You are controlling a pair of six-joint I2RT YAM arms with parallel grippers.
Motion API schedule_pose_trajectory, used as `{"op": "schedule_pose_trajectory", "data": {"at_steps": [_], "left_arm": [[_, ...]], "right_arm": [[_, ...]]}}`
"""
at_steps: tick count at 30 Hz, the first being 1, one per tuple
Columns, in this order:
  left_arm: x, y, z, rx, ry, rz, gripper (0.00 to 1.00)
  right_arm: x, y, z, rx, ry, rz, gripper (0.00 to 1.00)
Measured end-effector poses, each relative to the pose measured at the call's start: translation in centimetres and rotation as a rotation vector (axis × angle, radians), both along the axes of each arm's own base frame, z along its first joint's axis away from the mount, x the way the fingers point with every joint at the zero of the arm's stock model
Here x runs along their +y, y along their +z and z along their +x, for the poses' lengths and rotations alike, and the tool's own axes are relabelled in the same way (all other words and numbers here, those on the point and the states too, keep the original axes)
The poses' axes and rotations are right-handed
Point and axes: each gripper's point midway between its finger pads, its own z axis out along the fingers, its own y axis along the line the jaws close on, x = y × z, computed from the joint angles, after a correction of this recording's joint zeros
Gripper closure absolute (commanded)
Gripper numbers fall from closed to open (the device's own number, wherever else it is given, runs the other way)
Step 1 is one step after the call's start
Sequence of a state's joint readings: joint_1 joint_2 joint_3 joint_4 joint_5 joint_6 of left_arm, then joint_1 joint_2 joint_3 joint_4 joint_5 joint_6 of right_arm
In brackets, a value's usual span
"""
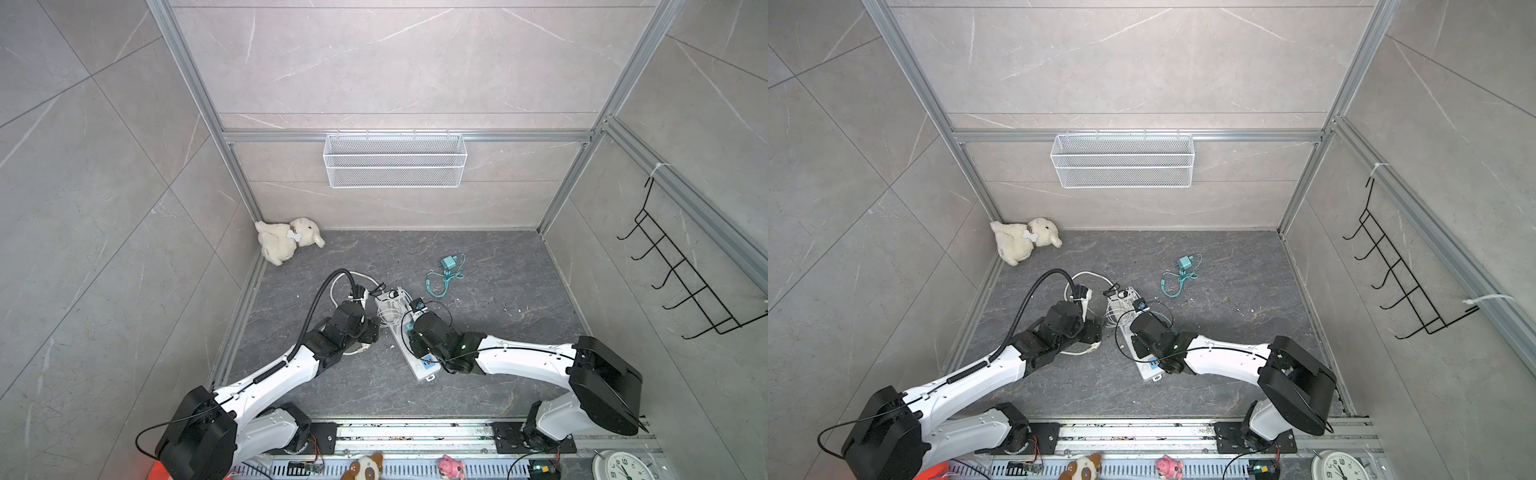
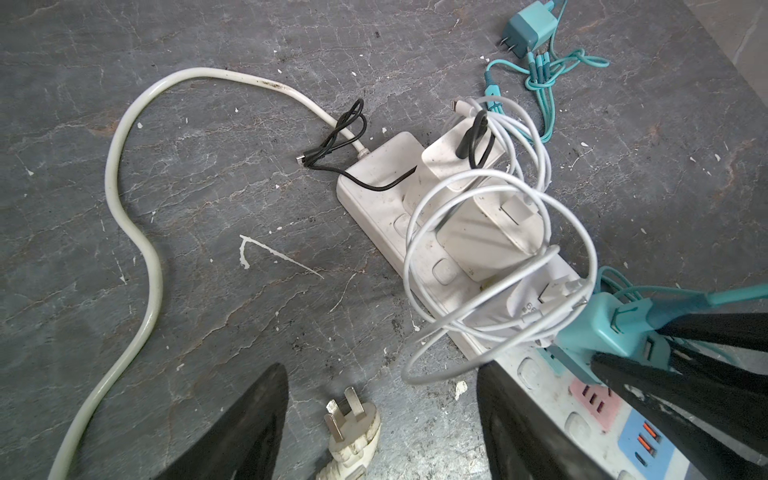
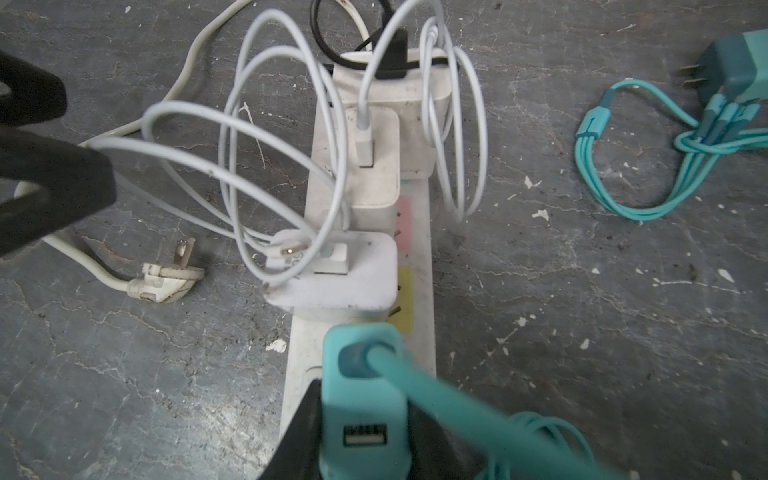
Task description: Insert the plug
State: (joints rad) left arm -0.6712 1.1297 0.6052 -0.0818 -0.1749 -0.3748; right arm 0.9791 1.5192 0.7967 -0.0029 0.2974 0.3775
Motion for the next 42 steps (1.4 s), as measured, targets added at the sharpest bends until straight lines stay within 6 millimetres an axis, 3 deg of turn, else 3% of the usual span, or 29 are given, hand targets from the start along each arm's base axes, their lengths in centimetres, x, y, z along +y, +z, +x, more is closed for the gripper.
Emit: {"op": "schedule_pose_trajectory", "data": {"at_steps": [42], "left_arm": [[0.04, 0.25, 0.02, -0.009, -0.001, 0.000, 0.26]], "right_arm": [[-0.18, -0.26, -0.33, -0.046, -0.056, 0.006, 0.96]]}}
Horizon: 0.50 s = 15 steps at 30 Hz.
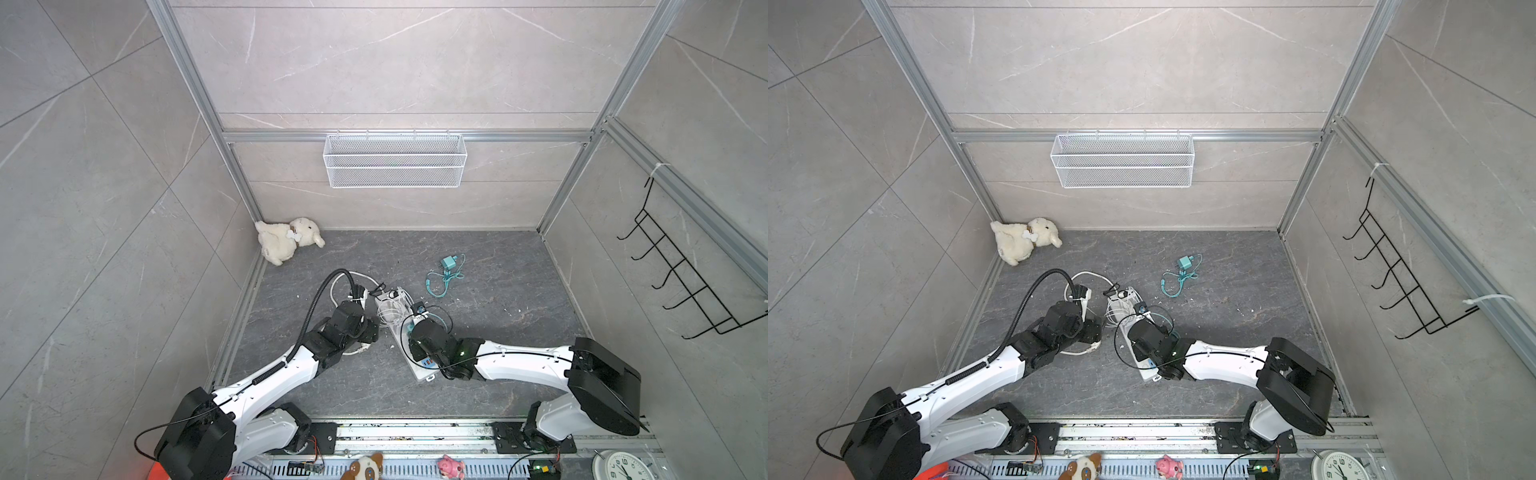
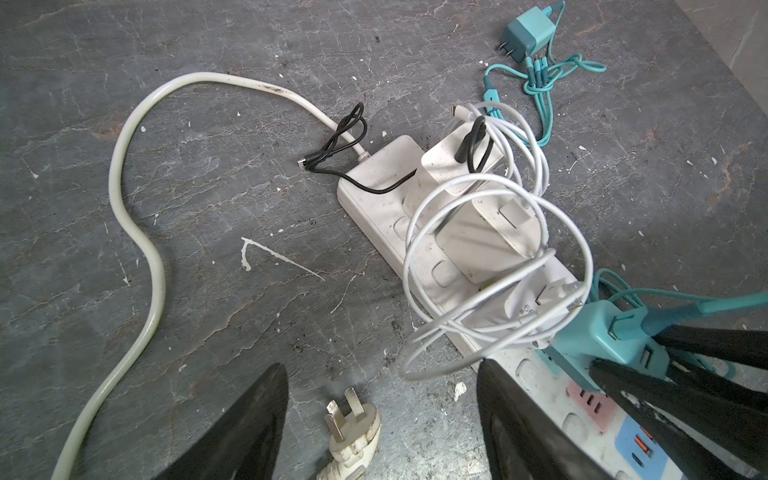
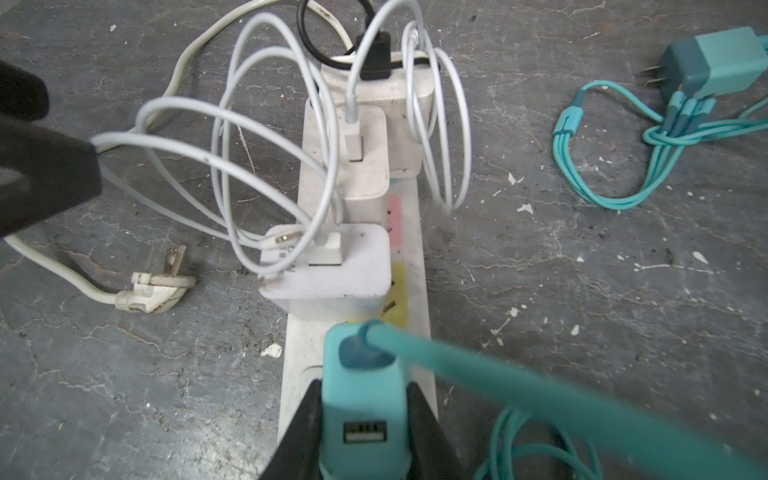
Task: Insert the plug
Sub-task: 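Press the teal charger down into the strip socket with the right gripper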
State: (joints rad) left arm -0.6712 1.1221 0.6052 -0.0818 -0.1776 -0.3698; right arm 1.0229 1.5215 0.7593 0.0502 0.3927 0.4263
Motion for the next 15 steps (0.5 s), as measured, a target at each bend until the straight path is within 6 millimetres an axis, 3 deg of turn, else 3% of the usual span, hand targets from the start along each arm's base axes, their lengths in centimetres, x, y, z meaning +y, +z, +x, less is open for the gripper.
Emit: {"op": "schedule_pose_trajectory", "data": {"at_steps": [15], "left_arm": [[-0.01, 0.00, 0.00, -0.002, -0.005, 0.005, 0.26]], "right_arm": [[-0.36, 0.53, -0.05, -0.012, -0.005, 0.007, 0.96]]}}
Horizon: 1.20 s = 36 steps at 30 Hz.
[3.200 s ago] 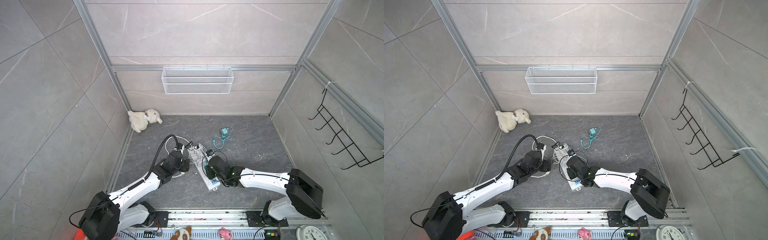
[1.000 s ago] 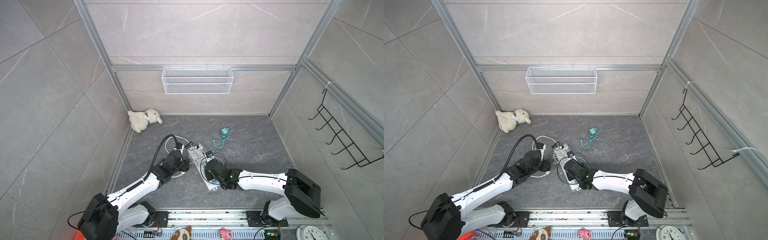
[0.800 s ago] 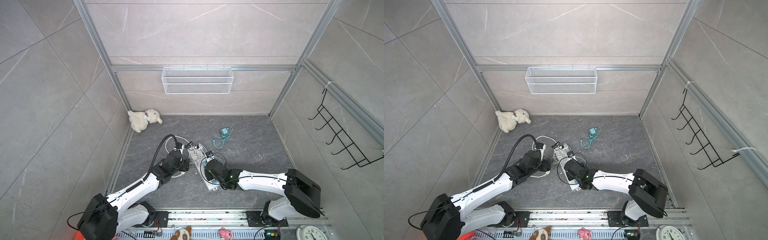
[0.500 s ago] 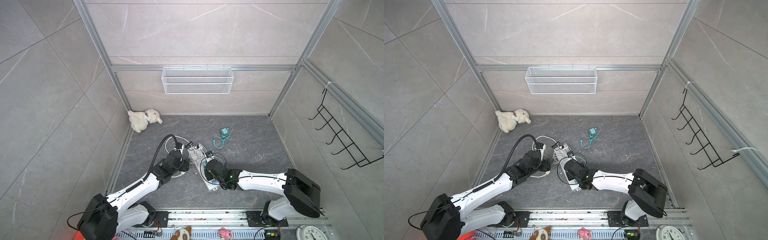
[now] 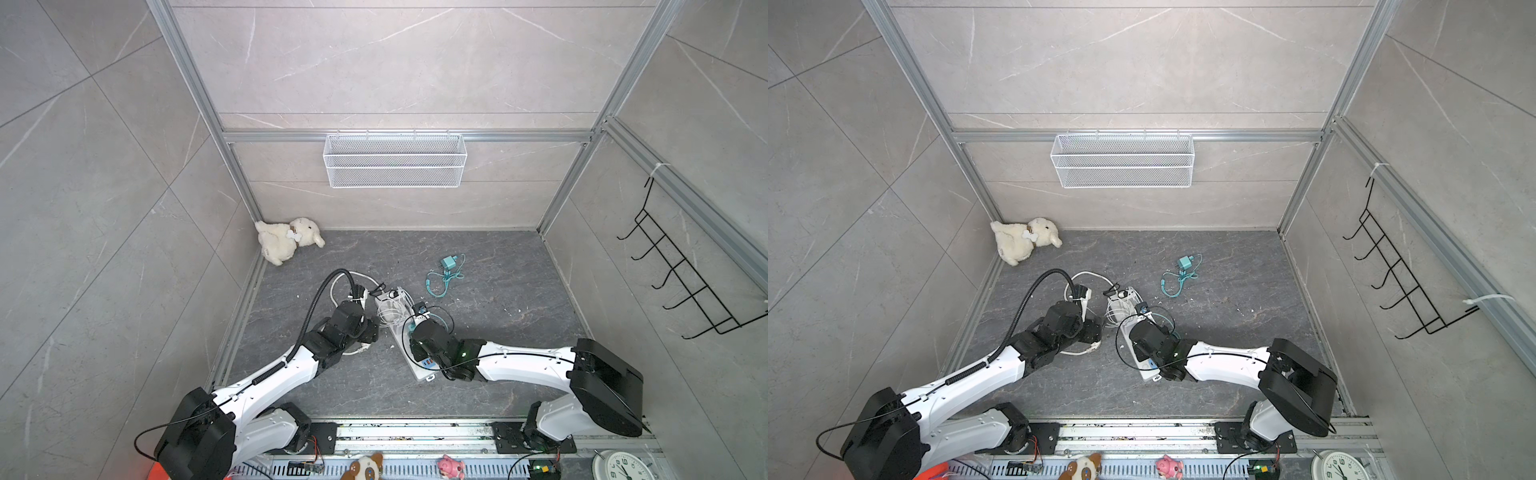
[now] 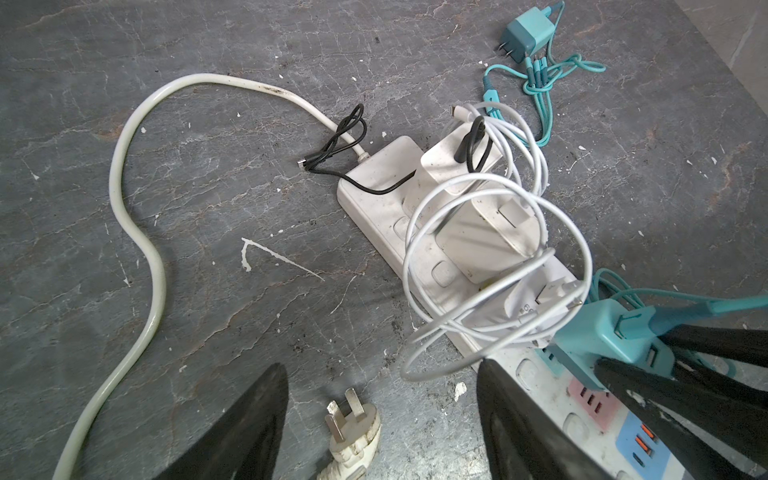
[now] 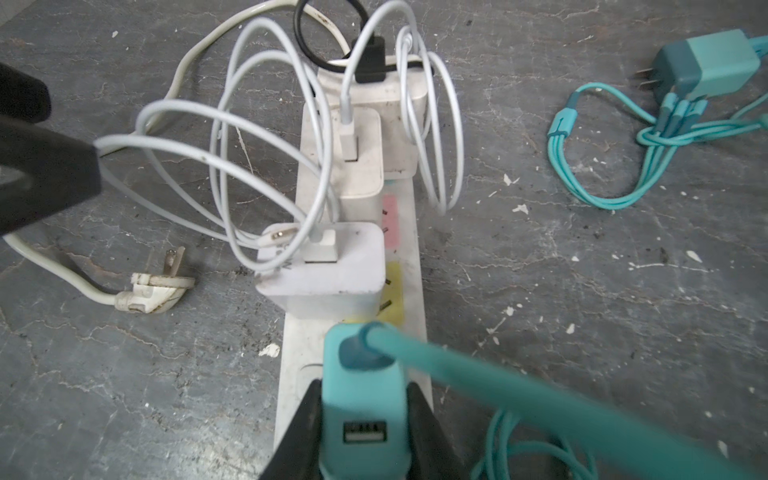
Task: Insert the plug
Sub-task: 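Press the teal charger down into the strip socket with the right gripper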
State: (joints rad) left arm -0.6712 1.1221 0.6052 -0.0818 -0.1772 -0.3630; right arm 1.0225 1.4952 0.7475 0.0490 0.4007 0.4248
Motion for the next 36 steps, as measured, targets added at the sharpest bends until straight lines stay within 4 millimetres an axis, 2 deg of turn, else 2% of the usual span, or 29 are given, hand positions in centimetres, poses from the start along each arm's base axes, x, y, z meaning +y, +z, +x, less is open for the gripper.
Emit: {"op": "schedule_pose_trajectory", "data": {"at_steps": [4, 9, 16, 36], "left_arm": [[0.0, 0.0, 0.0, 0.000, 0.000, 0.000, 0.26], [0.0, 0.0, 0.0, 0.001, 0.000, 0.001, 0.26], [0.0, 0.0, 0.0, 0.001, 0.000, 0.001, 0.26], [0.2, 0.2, -0.2, -0.008, 0.000, -0.005, 0.26]], "right_arm": [[0.0, 0.8, 0.1, -0.016, -0.002, 0.014, 0.97], [0.0, 0.8, 0.1, -0.018, -0.003, 0.014, 0.97], [0.1, -0.3, 0.2, -0.005, -0.003, -0.005, 0.97], [0.5, -0.6, 0.3, -0.007, -0.001, 0.004, 0.97]]}}
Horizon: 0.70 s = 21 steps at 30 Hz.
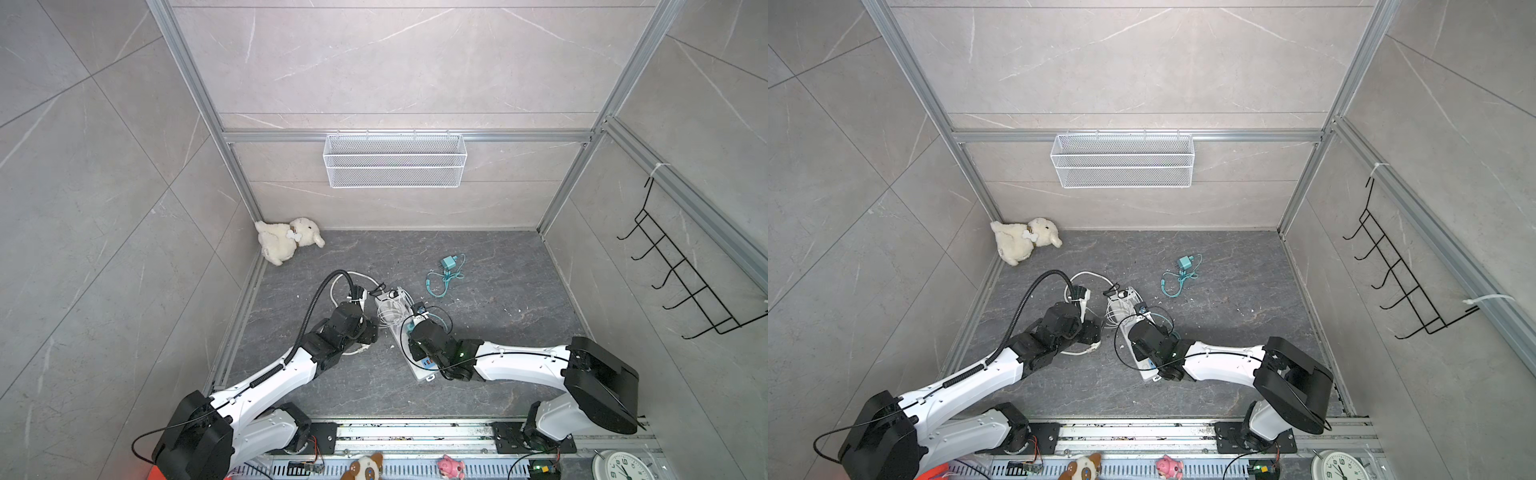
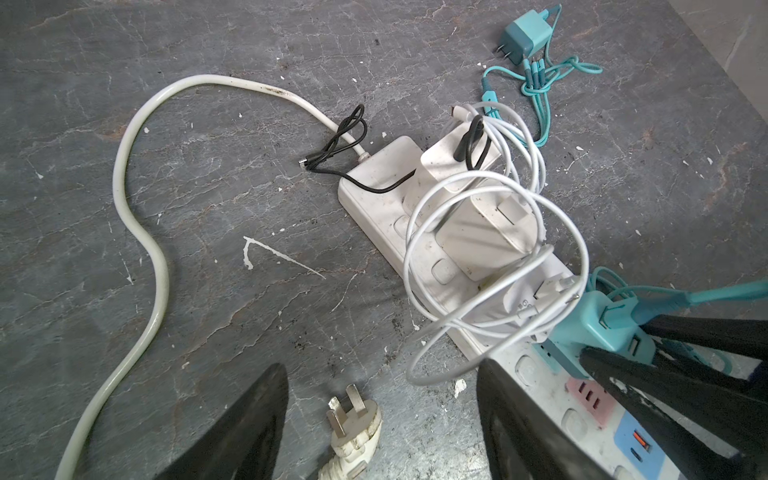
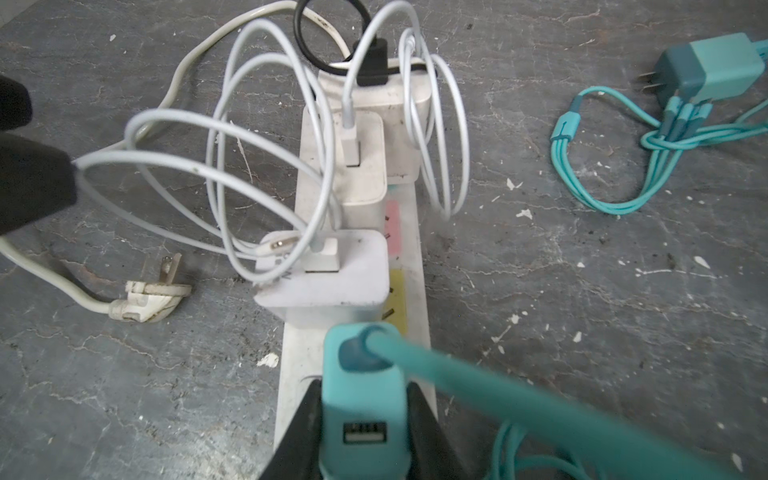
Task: Insert the plug
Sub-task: 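Press the teal charger down into the strip socket with the right gripper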
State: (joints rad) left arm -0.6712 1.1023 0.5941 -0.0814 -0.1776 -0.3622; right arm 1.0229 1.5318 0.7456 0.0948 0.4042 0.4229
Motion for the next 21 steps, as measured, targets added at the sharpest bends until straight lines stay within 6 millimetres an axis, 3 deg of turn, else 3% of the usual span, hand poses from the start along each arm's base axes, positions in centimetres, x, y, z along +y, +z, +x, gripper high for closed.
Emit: {"op": "schedule_pose_trajectory", "data": {"at_steps": [21], "left_arm": [[0.1, 1.6, -0.1, -0.046, -0.005, -0.018, 0.25]], "right_arm": [[0.0, -1.6, -0.6, -0.014, -0.067, 0.005, 0.97]]}}
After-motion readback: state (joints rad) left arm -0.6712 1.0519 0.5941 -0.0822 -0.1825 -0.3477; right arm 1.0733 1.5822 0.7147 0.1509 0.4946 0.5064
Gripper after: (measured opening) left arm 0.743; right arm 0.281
